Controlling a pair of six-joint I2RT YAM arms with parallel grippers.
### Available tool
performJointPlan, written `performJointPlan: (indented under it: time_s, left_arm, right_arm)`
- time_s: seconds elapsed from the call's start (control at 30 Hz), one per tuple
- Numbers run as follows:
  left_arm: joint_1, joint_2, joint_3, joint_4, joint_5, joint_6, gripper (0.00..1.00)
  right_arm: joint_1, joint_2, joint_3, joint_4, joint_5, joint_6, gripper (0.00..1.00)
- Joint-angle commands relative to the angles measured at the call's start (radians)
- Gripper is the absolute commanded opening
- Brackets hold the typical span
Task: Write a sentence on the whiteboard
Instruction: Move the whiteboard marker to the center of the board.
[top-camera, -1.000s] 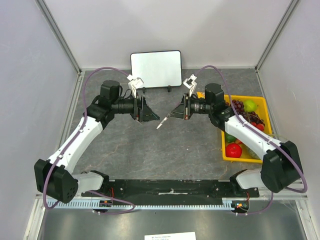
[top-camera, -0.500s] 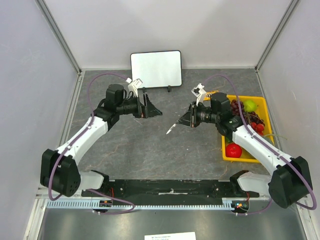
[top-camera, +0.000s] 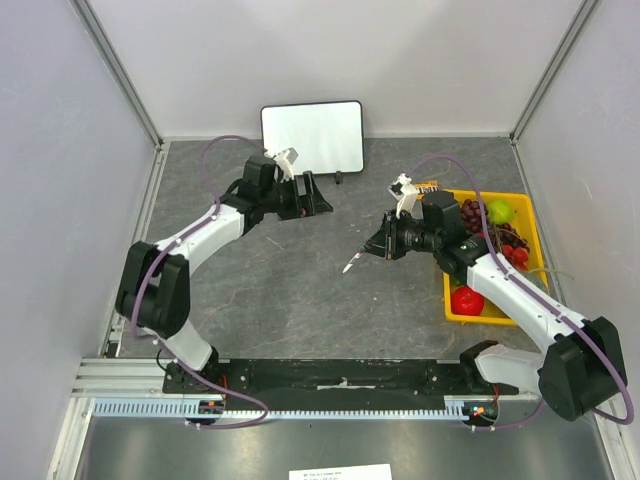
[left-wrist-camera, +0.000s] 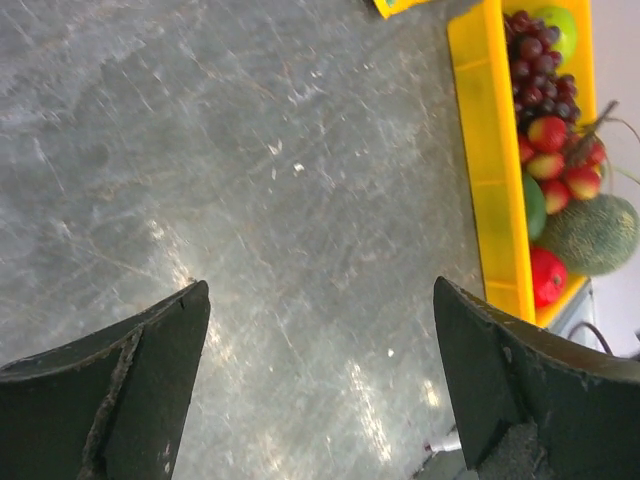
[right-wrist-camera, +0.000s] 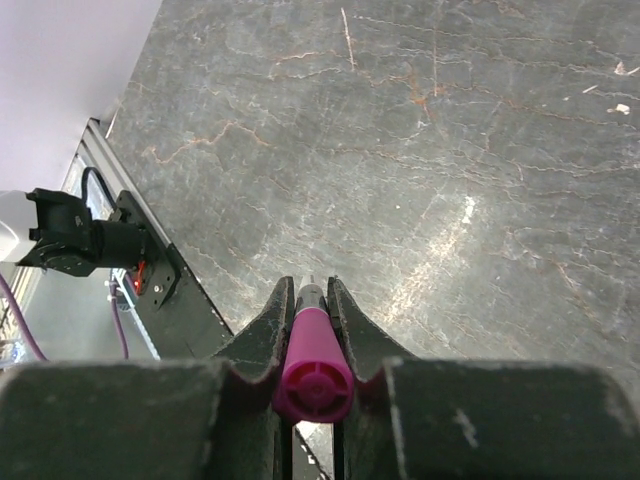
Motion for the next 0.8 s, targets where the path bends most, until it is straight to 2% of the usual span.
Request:
performJointPlan:
  time_s: [0.0, 0.53, 0.77]
  left_arm:
    - [-0.011, 0.092, 0.118, -0.009, -0.148, 0.026, 0.96]
    - [-0.041, 0.475, 0.509, -0.218, -0.562, 0.121, 0.99]
    - [-0.036, 0.609, 0.696, -0.351, -0.683, 0.169, 1.0]
  right_arm:
    - [-0.009, -0.009, 0.024, -0.017, 0.033, -0.038, 0.0]
    - [-0.041, 0.051, 0.057, -0.062, 0.049, -0.096, 0.0]
    - [-0.058, 0.092, 0.064, -0.065, 0.029, -0.106, 0.0]
